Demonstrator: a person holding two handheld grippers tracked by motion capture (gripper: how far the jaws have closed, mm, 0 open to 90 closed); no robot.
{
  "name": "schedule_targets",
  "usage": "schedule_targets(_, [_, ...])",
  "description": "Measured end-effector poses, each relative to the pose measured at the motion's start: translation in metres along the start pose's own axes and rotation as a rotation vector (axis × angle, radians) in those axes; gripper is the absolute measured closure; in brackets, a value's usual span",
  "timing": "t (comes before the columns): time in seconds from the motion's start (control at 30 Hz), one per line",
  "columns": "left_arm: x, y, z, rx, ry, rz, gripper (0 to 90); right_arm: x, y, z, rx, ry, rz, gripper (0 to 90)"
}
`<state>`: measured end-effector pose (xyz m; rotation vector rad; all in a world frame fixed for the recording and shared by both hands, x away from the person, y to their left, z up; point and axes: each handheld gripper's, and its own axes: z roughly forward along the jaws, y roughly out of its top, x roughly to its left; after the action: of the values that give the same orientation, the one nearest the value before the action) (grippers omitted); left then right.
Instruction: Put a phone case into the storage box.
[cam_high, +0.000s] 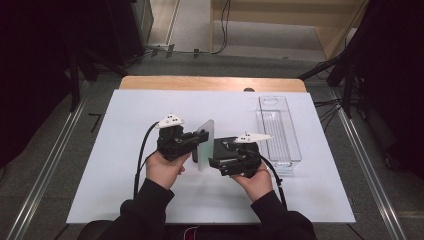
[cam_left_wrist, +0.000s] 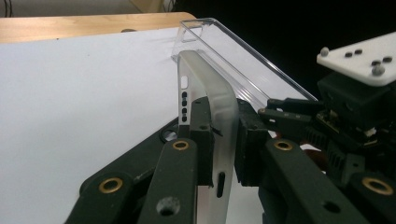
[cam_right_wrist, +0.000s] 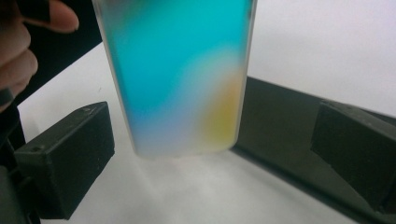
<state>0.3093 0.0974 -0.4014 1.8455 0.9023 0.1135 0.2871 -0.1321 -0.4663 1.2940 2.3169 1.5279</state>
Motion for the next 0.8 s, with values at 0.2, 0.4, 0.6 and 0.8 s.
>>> schedule_targets(0.2, [-0.005, -0.003, 0.004, -0.001, -0.019, -0.008, 80.9, 0.004, 0.012, 0.001, -0.013, -0.005, -0.02, 0.0])
schedule_targets(0.4, [-0.007, -0.005, 0.007, 0.005, -0.031, -0.022, 80.9, 0.008, 0.02, 0.004, -0.016, -0.007, -0.037, 0.0])
schedule_targets(0.6, [-0.006, -0.005, 0.007, 0.008, -0.06, -0.06, 80.8, 0.011, 0.025, 0.01, -0.025, -0.025, -0.04, 3.7])
schedule_targets(0.8, [-0.009, -0.006, 0.008, 0.008, -0.065, -0.055, 80.8, 0.012, 0.026, 0.013, -0.034, -0.013, -0.028, 12.6])
